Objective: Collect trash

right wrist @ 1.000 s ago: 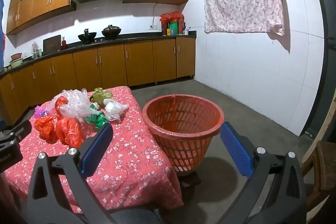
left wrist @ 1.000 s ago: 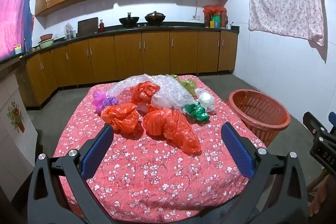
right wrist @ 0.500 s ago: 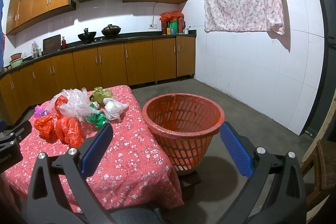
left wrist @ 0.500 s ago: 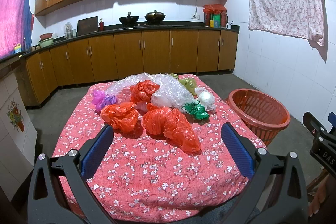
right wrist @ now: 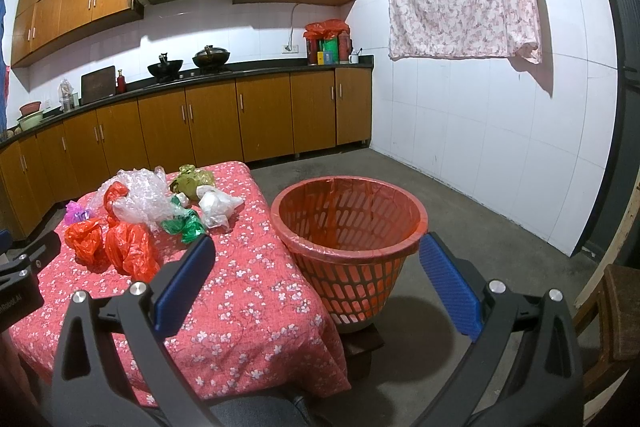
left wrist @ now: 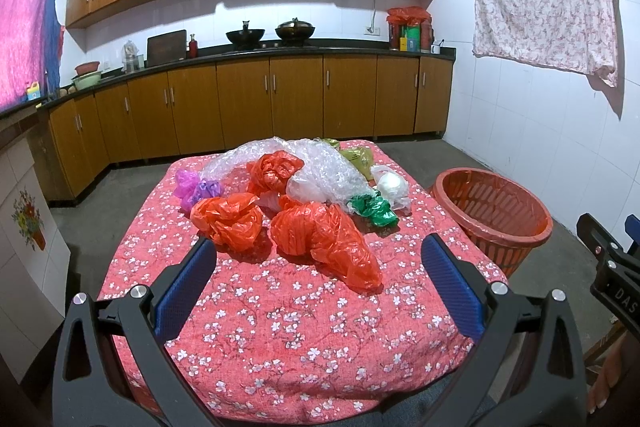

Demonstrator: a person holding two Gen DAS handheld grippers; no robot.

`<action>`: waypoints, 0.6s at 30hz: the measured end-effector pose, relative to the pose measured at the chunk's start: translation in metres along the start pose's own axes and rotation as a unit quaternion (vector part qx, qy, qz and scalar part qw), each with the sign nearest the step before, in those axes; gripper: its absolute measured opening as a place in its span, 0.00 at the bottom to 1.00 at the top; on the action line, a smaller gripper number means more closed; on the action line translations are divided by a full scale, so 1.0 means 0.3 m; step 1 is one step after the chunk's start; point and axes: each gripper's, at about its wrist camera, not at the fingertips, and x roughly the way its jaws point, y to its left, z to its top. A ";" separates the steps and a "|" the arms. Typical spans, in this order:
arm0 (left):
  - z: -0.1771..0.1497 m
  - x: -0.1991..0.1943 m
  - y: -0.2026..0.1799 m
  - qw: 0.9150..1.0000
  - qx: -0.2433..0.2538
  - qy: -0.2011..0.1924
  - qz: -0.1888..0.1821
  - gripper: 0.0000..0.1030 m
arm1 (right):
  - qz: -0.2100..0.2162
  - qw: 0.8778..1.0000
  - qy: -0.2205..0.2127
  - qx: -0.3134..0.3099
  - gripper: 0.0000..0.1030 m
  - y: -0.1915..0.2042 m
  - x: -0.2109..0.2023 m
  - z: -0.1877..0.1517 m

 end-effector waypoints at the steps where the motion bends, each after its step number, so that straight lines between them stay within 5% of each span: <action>1: 0.000 0.000 0.000 1.000 0.000 0.000 0.000 0.98 | 0.000 1.000 0.000 0.000 0.96 0.000 0.000 0.000; 18: 0.000 0.000 0.000 1.000 -0.001 0.001 0.000 0.98 | 0.000 1.000 0.002 0.001 0.96 0.002 0.003 -0.003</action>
